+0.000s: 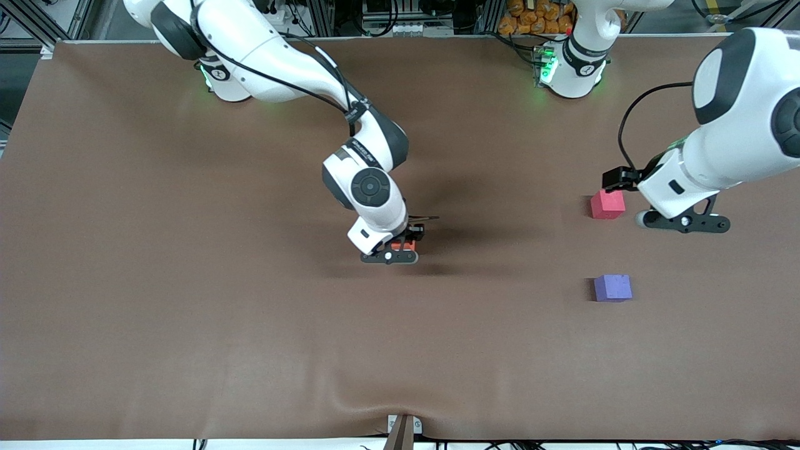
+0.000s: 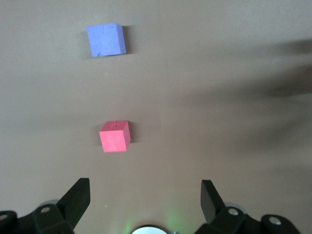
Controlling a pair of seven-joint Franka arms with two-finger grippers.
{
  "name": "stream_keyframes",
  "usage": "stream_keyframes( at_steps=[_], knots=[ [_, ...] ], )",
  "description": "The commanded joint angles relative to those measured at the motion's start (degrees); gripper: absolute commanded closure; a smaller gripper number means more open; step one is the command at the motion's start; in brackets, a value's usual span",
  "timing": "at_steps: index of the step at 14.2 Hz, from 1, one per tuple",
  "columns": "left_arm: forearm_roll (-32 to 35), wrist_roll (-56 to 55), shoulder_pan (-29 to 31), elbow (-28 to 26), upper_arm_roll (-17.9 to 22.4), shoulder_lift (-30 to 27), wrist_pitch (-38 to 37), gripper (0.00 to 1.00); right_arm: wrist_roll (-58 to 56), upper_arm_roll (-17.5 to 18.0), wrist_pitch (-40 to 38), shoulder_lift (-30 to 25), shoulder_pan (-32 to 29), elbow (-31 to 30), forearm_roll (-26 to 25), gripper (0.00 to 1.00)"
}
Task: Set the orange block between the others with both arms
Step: 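Carry the orange cube to mid-table while the left gripper approaches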
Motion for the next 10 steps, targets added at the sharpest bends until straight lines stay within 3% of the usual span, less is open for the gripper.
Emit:
stream_keyframes(
  at_steps=[1,2,3,4,5,6,10],
  knots=[
    [0.17,-0.45,-0.15,-0.22,-0.24,1.42,3.46,0.00,1.41,-0.71,-0.70,2.97,0.84,3.70,0.29,1.00],
    [0.17,-0.45,-0.85,-0.22,-0.42,2.03,5.13,0.00,1.50,-0.97,-0.62,3.84,1.28,3.70,0.29,1.00],
    [0.17,-0.53,-1.55,-0.22,-0.59,2.56,6.28,0.00,1.50,-1.41,-0.27,4.37,1.54,3.87,0.29,0.93],
    [0.17,-0.71,-1.90,-0.22,-0.59,3.00,7.34,0.00,1.50,-1.59,-0.18,4.47,1.72,3.87,0.29,0.70],
    [0.09,-1.75,-1.99,-0.22,-0.77,3.62,7.87,0.00,1.41,-1.59,-0.18,4.47,1.72,3.87,0.29,0.19],
    [-0.78,-2.81,-2.26,-0.14,-1.03,3.71,7.87,0.00,1.41,-1.59,-0.09,4.47,1.72,3.79,0.29,0.00],
    [-4.13,-10.17,-3.83,0.48,-1.03,3.88,7.96,0.00,1.50,-1.50,-0.79,3.51,1.63,3.87,0.37,0.00]
  ],
)
